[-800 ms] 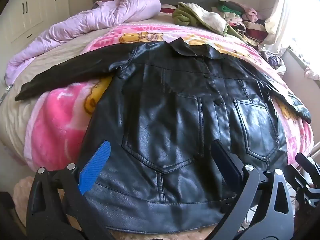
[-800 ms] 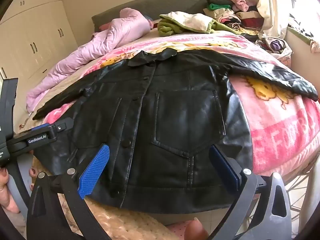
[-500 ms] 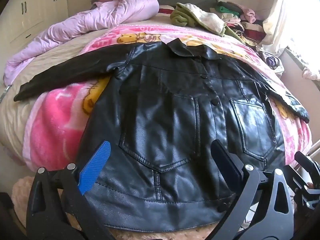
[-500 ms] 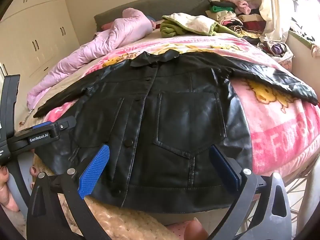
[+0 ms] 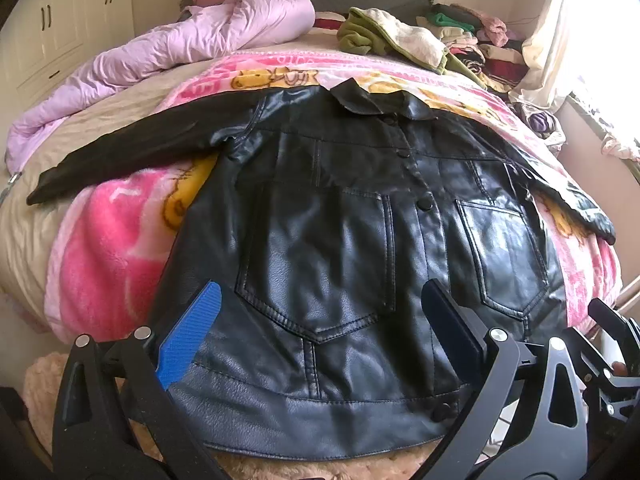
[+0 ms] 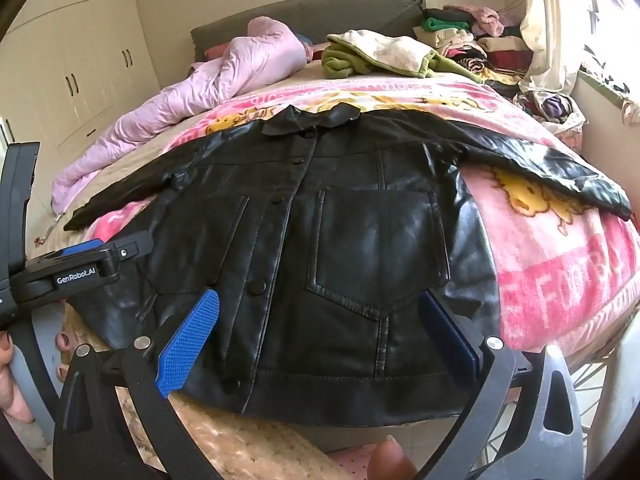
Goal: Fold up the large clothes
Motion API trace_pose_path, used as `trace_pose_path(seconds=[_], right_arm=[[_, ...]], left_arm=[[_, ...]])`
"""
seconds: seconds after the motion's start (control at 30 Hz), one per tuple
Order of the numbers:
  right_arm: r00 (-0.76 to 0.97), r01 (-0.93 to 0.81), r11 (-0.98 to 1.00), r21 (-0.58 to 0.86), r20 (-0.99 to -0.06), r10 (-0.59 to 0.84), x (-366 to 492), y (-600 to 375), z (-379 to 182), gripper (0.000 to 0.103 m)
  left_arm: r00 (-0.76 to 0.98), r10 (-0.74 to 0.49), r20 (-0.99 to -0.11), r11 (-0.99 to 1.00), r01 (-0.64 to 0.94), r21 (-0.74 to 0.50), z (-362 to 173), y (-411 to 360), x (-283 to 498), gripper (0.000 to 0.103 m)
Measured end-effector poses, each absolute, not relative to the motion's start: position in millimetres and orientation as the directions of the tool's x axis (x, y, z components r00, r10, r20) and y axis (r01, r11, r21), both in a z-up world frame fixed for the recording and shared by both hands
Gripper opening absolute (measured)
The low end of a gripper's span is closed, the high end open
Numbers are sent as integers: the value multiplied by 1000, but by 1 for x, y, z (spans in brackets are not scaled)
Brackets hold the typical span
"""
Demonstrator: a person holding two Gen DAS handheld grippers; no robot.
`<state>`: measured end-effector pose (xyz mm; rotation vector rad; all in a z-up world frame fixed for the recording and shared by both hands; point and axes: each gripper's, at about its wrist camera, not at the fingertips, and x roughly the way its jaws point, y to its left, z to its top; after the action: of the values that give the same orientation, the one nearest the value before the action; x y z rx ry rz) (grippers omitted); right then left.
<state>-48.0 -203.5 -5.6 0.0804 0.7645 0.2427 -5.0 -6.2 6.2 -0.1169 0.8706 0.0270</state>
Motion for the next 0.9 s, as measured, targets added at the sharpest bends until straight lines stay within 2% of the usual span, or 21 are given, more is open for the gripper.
trace_pose_path(seconds=[0.9], right_arm=[[692,-197,969,151,-679,246,-48,-202,-5,99]], left_arm=[[649,-27,-760,993,-68,-94,11,-6,-7,94]])
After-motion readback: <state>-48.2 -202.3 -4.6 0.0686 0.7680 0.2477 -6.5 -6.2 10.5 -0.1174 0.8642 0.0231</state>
